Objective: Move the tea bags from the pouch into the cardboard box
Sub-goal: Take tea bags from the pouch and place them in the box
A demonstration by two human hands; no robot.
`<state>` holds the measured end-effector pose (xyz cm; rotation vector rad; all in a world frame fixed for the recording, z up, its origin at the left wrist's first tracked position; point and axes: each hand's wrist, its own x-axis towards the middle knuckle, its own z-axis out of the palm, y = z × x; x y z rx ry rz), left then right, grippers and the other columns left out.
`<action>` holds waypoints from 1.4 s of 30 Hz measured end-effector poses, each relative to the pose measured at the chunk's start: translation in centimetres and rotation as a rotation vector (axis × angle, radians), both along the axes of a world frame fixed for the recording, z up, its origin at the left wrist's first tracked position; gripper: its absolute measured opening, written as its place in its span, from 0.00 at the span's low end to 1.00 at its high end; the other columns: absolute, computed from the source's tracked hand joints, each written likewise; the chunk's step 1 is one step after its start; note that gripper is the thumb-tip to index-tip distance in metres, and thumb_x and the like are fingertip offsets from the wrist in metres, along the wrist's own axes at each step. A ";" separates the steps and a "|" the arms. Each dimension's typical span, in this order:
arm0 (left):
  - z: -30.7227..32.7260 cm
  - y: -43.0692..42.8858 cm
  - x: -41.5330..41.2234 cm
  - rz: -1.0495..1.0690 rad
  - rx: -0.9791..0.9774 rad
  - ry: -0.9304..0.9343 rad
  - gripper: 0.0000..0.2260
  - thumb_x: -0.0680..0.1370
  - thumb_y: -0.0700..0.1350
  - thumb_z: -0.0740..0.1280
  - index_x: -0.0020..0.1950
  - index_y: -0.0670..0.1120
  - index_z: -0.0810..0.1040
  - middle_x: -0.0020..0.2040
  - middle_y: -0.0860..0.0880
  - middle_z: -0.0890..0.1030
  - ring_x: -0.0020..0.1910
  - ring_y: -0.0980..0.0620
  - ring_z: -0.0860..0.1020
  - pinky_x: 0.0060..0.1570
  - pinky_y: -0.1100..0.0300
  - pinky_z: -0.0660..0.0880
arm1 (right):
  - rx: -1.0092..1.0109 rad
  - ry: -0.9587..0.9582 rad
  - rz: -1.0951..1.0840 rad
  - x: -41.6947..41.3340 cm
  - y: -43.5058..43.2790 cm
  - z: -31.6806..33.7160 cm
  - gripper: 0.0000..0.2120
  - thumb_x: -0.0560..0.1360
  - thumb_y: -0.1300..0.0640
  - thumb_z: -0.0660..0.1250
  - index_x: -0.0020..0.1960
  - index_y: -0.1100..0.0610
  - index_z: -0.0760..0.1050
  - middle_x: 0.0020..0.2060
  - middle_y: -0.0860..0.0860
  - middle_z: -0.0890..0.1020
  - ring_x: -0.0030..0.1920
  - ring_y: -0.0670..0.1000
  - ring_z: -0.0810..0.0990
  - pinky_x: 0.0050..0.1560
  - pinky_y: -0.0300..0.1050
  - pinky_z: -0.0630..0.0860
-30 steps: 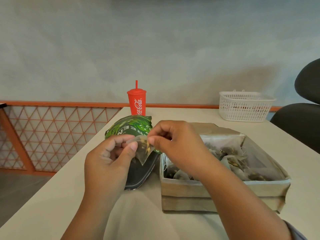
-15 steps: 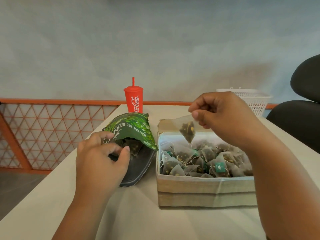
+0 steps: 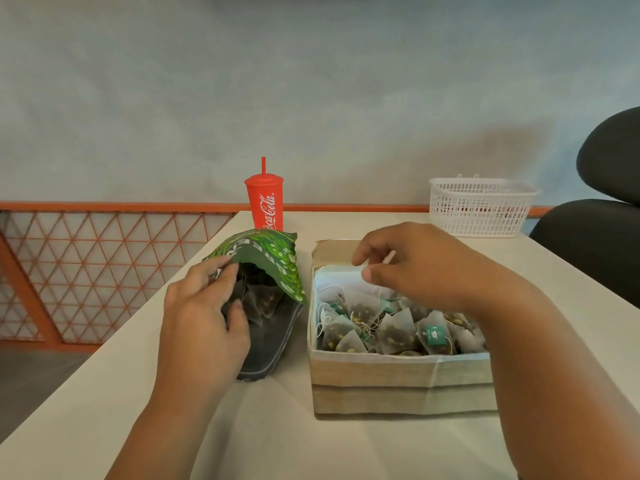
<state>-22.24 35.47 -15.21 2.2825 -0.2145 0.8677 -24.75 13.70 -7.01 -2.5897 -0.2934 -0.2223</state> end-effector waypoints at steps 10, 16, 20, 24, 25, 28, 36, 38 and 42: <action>0.0 -0.2 0.0 -0.077 0.078 -0.170 0.22 0.71 0.30 0.68 0.65 0.37 0.73 0.64 0.43 0.73 0.62 0.44 0.68 0.58 0.55 0.64 | -0.143 0.025 0.235 -0.3 6.1 -1.8 0.21 0.78 0.56 0.62 0.69 0.44 0.66 0.71 0.45 0.59 0.68 0.48 0.63 0.65 0.41 0.63; 0.1 -0.4 -0.2 0.021 0.086 -0.275 0.19 0.69 0.41 0.64 0.59 0.39 0.78 0.62 0.41 0.74 0.58 0.44 0.65 0.53 0.48 0.66 | -0.207 -0.018 0.231 0.4 6.8 -2.8 0.32 0.78 0.59 0.59 0.76 0.48 0.47 0.75 0.40 0.46 0.74 0.49 0.53 0.71 0.43 0.55; 0.7 -1.5 -1.5 0.059 0.077 -0.420 0.12 0.71 0.41 0.63 0.50 0.39 0.82 0.53 0.37 0.76 0.51 0.43 0.68 0.48 0.62 0.62 | -0.128 -0.056 0.228 0.8 6.6 -3.1 0.31 0.78 0.62 0.58 0.76 0.49 0.49 0.75 0.41 0.47 0.74 0.48 0.53 0.72 0.41 0.54; 0.0 -2.5 -1.3 -0.115 0.144 -0.309 0.12 0.72 0.42 0.60 0.47 0.40 0.82 0.46 0.44 0.77 0.43 0.51 0.73 0.41 0.66 0.68 | -0.092 -0.101 0.228 0.9 6.5 -2.9 0.30 0.78 0.65 0.57 0.76 0.49 0.51 0.75 0.41 0.50 0.74 0.47 0.56 0.72 0.42 0.57; -0.4 -2.5 -1.1 -0.118 0.155 -0.219 0.11 0.72 0.41 0.61 0.47 0.41 0.82 0.46 0.46 0.76 0.41 0.52 0.74 0.39 0.65 0.69 | -0.094 -0.111 0.226 0.8 6.5 -2.8 0.30 0.78 0.65 0.56 0.76 0.49 0.52 0.75 0.40 0.50 0.73 0.47 0.57 0.72 0.42 0.58; -1.5 -2.4 -0.1 -0.023 0.210 0.086 0.15 0.72 0.39 0.66 0.59 0.46 0.78 0.58 0.46 0.73 0.50 0.45 0.77 0.43 0.57 0.73 | -0.102 -0.124 0.237 0.7 6.5 -2.7 0.30 0.77 0.66 0.56 0.75 0.49 0.53 0.75 0.40 0.51 0.73 0.46 0.57 0.71 0.39 0.56; -1.5 -0.6 1.4 0.137 0.280 0.513 0.21 0.78 0.47 0.58 0.71 0.53 0.61 0.68 0.43 0.64 0.64 0.42 0.69 0.62 0.52 0.68 | -0.194 -0.092 0.337 -0.3 8.0 -2.7 0.29 0.78 0.63 0.57 0.75 0.47 0.52 0.75 0.39 0.50 0.73 0.44 0.54 0.70 0.40 0.56; -1.5 -0.2 1.7 0.135 0.278 0.526 0.20 0.78 0.47 0.58 0.70 0.52 0.63 0.66 0.43 0.68 0.63 0.43 0.70 0.62 0.52 0.68 | -0.196 -0.095 0.347 -0.5 8.0 -2.5 0.29 0.78 0.63 0.57 0.75 0.47 0.53 0.75 0.39 0.50 0.73 0.45 0.54 0.71 0.41 0.57; -1.6 0.1 2.2 0.155 0.331 0.503 0.12 0.78 0.48 0.59 0.59 0.49 0.74 0.58 0.45 0.77 0.57 0.46 0.75 0.57 0.56 0.70 | -0.180 -0.089 0.347 -0.6 8.0 -2.4 0.28 0.78 0.63 0.57 0.75 0.47 0.54 0.75 0.39 0.51 0.73 0.46 0.56 0.72 0.42 0.58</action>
